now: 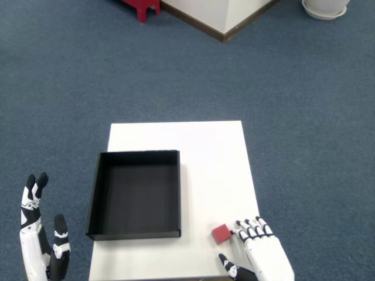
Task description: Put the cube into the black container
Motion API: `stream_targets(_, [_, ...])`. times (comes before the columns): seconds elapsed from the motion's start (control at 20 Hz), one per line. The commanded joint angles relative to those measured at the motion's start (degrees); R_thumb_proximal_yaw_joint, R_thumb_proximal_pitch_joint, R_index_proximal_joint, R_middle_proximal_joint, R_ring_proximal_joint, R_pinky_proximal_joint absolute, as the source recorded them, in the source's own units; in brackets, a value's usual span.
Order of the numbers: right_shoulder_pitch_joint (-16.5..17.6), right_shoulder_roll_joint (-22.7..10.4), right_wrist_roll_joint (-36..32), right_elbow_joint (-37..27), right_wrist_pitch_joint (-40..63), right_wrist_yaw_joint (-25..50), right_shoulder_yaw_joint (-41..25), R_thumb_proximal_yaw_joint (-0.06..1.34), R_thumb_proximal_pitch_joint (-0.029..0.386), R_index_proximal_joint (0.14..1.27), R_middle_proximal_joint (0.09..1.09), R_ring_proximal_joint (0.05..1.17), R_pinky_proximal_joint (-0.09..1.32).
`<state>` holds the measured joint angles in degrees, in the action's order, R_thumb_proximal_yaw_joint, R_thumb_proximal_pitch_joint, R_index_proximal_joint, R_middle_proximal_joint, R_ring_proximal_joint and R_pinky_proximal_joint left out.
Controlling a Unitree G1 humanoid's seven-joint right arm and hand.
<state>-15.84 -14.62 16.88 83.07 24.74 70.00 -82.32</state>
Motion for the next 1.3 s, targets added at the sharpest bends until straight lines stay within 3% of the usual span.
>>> stream_targets(0.05, [-1.81, -0.32, -2.08, 0.22, -1.67, -0.23, 1.05, 0.37, 0.101, 0.47, 0.24, 0.24, 0.03])
stream_targets(0.9, [-3.23, 3.29, -2.57, -0.23, -4.89, 5.32, 2.03, 0.29, 0.113, 0.47, 0.24, 0.25, -0.01])
stream_targets(1.3, [-3.35, 3.22, -2.77, -0.05, -6.41, 7.58, 2.36, 0.29, 0.125, 0.52, 0.27, 0.27, 0.00])
